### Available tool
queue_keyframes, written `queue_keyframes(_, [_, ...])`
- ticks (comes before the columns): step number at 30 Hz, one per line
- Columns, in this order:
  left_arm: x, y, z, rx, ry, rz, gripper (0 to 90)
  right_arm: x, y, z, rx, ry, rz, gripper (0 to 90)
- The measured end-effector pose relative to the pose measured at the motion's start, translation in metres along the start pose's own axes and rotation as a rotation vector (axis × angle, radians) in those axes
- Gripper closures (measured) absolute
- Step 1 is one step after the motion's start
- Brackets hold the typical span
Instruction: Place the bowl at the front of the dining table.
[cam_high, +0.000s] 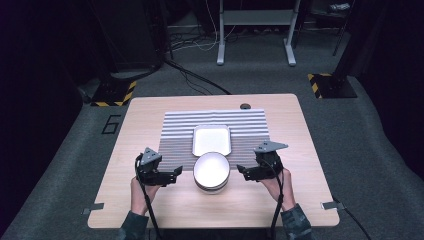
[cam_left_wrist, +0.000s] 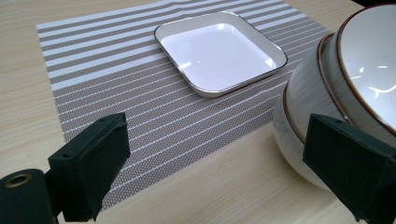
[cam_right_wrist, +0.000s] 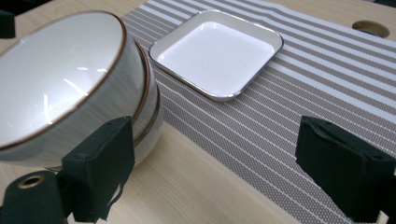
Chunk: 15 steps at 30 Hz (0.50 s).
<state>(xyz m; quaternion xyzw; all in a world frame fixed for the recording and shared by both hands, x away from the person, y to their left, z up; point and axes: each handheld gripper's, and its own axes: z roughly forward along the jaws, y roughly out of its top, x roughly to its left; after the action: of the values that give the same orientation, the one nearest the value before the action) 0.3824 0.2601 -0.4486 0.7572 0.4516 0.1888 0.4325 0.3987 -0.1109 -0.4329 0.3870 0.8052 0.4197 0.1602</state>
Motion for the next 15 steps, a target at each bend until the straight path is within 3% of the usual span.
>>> queue_keyframes(3, [-0.002,0.005,0.002,0.016,-0.023,0.011,6.9,0.003,0.005,-0.002,-0.008,0.002,-0.008,11.2])
queue_keyframes(15, [-0.010,0.020,-0.005,-0.035,-0.058,0.019,6.8,0.018,0.028,-0.010,-0.045,0.034,-0.052,12.2])
